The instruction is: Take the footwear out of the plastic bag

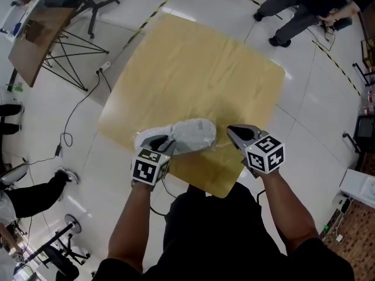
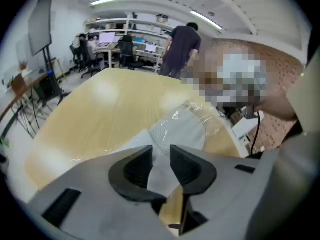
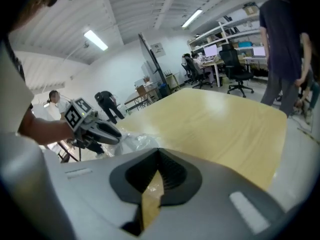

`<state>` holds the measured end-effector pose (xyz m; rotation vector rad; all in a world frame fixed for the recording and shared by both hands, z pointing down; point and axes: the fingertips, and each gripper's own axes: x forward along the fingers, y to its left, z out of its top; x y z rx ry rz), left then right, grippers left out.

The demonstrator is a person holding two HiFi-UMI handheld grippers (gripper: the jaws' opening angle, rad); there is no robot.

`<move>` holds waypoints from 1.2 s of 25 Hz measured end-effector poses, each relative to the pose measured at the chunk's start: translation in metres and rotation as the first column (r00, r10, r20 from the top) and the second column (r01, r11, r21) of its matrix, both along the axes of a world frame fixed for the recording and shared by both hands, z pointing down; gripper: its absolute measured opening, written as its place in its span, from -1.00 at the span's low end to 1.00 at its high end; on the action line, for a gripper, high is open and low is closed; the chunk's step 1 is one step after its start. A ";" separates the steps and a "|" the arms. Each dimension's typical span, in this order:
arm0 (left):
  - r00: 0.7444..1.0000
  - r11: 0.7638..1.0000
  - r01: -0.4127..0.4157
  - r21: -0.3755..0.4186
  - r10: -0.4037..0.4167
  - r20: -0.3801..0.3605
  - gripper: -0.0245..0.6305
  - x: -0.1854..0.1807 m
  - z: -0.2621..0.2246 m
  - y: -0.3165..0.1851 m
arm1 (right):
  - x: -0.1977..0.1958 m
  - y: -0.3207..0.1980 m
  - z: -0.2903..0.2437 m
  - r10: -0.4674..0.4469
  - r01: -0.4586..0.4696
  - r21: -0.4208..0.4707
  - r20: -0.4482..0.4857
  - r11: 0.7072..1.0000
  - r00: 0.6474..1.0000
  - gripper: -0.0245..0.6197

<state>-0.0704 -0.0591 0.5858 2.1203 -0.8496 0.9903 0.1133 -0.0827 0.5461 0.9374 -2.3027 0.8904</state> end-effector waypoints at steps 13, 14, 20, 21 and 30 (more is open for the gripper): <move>0.824 0.815 -0.551 0.181 0.498 0.269 -0.43 0.030 -0.004 0.021 | -0.038 -0.053 0.056 -0.281 0.319 0.061 -0.339 0.946 0.898 -0.91; 0.796 0.795 -0.586 0.158 0.529 0.294 -0.44 0.030 0.004 0.024 | -0.037 -0.055 0.060 -0.290 0.328 0.055 -0.347 0.943 0.892 -0.91; 0.840 0.832 -0.527 0.173 0.478 0.257 -0.51 0.027 0.009 0.021 | 0.000 -0.065 0.062 -0.205 0.274 0.085 -0.465 0.958 0.861 -0.91; 0.841 0.833 -0.524 0.176 0.474 0.261 -0.52 0.026 0.009 0.021 | 0.007 -0.061 0.057 -0.182 0.257 0.095 -0.479 0.962 0.859 -0.91; 0.838 0.824 -0.532 0.195 0.479 0.262 -0.61 0.029 0.007 0.018 | -0.025 0.027 0.049 -0.353 0.408 0.044 -0.422 0.912 0.835 -0.85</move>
